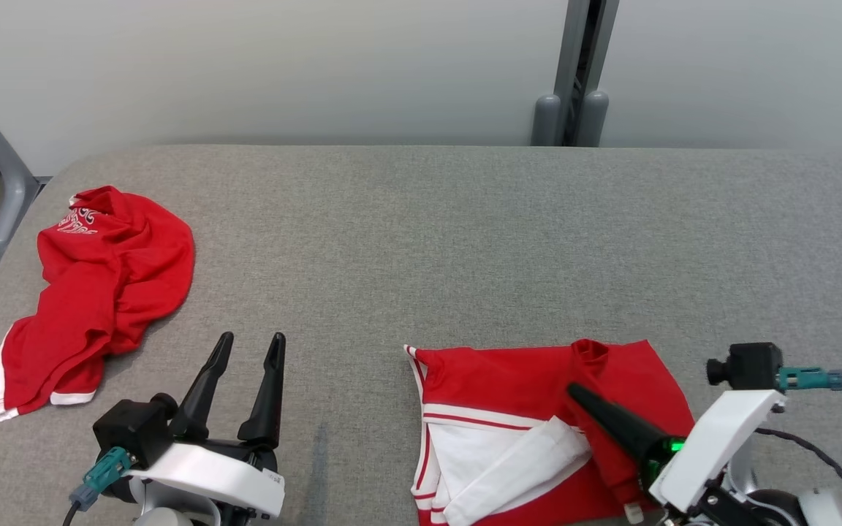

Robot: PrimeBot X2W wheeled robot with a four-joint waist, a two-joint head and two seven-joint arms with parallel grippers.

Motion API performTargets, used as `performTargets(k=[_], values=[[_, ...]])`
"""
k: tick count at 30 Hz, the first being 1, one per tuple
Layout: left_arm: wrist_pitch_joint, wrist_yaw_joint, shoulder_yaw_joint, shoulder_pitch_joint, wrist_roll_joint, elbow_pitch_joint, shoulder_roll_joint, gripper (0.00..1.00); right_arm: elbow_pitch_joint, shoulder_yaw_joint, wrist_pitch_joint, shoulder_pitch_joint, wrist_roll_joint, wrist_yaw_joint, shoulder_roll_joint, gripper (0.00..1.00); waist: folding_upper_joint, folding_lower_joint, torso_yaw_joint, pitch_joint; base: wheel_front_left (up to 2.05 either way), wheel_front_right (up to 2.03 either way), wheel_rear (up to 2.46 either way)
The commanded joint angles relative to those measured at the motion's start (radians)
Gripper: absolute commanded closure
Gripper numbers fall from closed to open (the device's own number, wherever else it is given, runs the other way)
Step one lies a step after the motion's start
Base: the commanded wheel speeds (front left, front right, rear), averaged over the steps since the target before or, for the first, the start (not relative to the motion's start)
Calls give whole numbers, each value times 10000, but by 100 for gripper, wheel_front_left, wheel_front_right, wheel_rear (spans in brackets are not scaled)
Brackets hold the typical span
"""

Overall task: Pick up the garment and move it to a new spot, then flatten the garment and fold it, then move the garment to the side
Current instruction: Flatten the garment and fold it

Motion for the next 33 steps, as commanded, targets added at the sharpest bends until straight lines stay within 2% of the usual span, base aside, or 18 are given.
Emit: performTargets(k=[1,6,15,25,26,27,28,33], values=[[-28,-52,24,62,25,15,9,0,39,144,-156,43,192,1,-35,100,0,0,76,-9,0,0,0],[-28,-96,81,12,52,79,-114,0,480,1144,-862,-244,617,1,-38,100,0,0,321,62,0,0,0],[-29,-234,223,-168,157,179,-351,0,1391,2101,-2035,-1000,958,1,-36,100,0,0,768,327,0,0,0],[-29,-384,363,-255,292,352,-520,0,2484,2869,-2520,-1402,877,1,-35,100,0,0,1124,529,0,0,0],[-29,-403,378,-255,304,371,-531,0,2575,2941,-2557,-1426,912,1,-38,92,0,0,1140,538,0,0,0],[-29,-426,402,-252,305,389,-543,0,2623,2994,-2672,-1474,950,1,-38,41,0,0,1150,545,0,0,0],[-29,-435,414,-245,324,407,-556,0,2702,3064,-2702,-1497,1102,1,-38,0,0,0,1154,548,0,0,0],[-29,-482,501,-214,396,482,-609,0,2856,3331,-2972,-1635,1586,1,-41,0,0,0,1092,517,0,0,0]])
